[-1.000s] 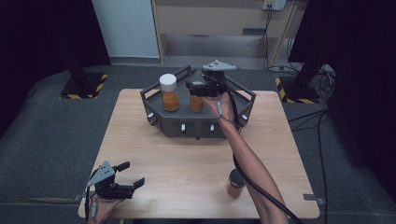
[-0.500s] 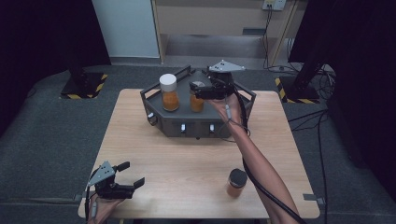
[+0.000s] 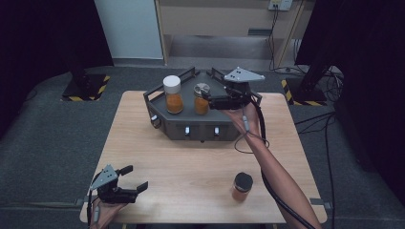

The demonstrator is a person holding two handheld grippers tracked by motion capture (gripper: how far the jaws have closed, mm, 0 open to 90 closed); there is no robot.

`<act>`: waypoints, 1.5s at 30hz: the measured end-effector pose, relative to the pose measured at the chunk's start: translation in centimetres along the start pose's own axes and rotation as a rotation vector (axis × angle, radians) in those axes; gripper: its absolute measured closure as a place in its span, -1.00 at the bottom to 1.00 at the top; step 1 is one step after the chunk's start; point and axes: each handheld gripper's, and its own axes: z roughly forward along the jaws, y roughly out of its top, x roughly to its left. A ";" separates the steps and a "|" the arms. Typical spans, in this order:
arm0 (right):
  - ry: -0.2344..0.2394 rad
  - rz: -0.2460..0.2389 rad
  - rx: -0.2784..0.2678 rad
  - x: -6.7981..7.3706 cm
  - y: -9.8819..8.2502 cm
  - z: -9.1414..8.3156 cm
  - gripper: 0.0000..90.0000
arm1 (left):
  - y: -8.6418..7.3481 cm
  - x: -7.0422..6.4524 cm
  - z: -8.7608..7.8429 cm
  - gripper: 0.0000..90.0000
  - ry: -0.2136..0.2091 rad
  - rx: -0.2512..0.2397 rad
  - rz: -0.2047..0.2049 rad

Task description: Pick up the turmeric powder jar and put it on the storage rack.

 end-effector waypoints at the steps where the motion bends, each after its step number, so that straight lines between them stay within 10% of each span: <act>1: 0.003 -0.001 -0.002 -0.1 -0.1 -0.3 -0.72 | 0.0 0.0 0.0 -0.89 0.000 0.000 0.001; 45: -0.015 0.048 0.011 -0.2 -9.1 -12.8 -0.74 | 0.0 0.0 0.2 -0.89 0.002 0.003 -0.005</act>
